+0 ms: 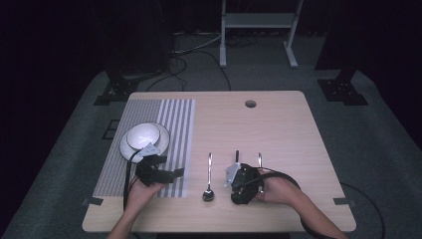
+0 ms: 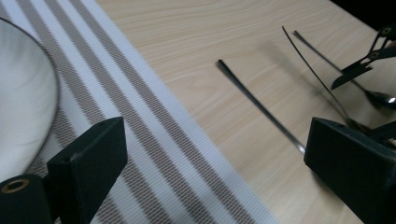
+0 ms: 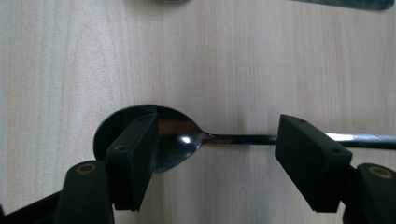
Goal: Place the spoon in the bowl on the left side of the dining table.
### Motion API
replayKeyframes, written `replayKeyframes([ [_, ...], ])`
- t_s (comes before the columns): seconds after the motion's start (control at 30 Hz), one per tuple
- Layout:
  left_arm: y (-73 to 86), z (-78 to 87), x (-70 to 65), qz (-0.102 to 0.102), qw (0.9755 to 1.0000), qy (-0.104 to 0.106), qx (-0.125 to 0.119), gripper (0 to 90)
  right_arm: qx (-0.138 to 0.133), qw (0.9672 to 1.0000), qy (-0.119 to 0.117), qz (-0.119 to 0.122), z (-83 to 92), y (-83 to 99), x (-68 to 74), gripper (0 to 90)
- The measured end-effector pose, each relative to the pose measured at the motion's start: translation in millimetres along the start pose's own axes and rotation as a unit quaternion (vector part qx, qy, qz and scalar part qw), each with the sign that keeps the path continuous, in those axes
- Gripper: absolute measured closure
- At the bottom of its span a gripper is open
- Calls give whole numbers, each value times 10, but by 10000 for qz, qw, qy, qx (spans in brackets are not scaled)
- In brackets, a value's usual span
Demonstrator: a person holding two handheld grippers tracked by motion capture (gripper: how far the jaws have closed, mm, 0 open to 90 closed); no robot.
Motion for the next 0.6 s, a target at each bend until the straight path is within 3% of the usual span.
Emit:
replayKeyframes([
  [0.07,-24,-56,-86,-19,9999,134,47,52,-36,10000,57,-28,7,8,6,296],
  [0.2,-39,-107,-160,-94,9997,201,106,52,-56,9999,72,-47,6,13,6,297],
  [0.6,-172,-292,-283,65,9984,551,137,56,-120,9998,34,-167,7,32,-1,297],
])
Point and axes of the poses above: each handheld gripper's, and its own axes: z roughly backward along the jaws, y roughly out of its underside, x roughly to its left, the point moved 7 cm from there along -z, roughly forward along the jaws, and after that the axes turned 13 degrees about -z, right-handed, at the moved point
